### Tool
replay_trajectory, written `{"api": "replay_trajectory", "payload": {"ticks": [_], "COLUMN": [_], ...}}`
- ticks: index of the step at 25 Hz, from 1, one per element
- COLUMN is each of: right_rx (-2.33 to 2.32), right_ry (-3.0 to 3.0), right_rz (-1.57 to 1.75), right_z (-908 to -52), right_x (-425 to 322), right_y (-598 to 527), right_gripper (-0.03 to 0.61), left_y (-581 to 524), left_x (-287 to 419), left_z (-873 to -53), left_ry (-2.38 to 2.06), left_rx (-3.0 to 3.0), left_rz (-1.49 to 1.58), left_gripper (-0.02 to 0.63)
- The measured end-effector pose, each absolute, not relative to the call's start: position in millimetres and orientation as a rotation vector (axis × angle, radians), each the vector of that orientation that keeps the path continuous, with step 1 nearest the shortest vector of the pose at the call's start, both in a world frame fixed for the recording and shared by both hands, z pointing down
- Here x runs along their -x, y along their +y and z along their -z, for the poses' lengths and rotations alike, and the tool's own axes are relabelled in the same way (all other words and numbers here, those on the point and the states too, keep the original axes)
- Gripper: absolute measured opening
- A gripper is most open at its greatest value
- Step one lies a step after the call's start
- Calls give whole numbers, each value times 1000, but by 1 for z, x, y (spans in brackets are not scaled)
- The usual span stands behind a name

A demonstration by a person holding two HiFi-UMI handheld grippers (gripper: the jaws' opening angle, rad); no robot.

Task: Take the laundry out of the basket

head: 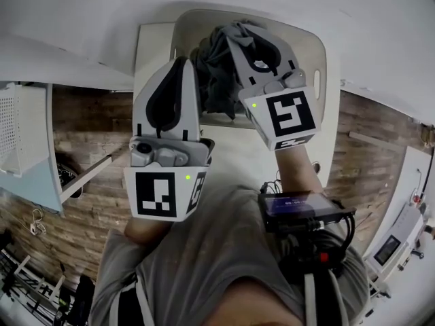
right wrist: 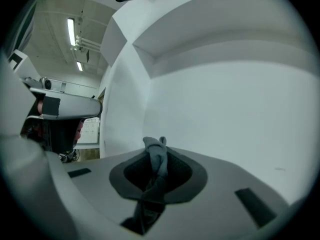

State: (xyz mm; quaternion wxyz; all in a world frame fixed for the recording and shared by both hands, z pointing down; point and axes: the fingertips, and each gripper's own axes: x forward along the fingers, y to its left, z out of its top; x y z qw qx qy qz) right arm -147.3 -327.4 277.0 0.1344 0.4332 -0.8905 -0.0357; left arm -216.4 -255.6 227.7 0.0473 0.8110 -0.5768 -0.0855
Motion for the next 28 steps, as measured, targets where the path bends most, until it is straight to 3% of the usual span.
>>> {"api": "replay_trajectory", "payload": {"ticks": [11,28], "right_rx": [-1332,-1527], "right_ry": [-2595,-2712], "right_rz": [176,460], "right_z": [-242,-116], "right_x": [143,50], "right_y": [-312,-240], "right_gripper": [51,49], "left_y": [-238,-190], "left_x": [217,144], "left_z": [-227,-181], "left_ry": [-1756,-1692], "left_rx": [-2510,-2619], "left_rz": [302,384], "left_gripper": [8,8]}}
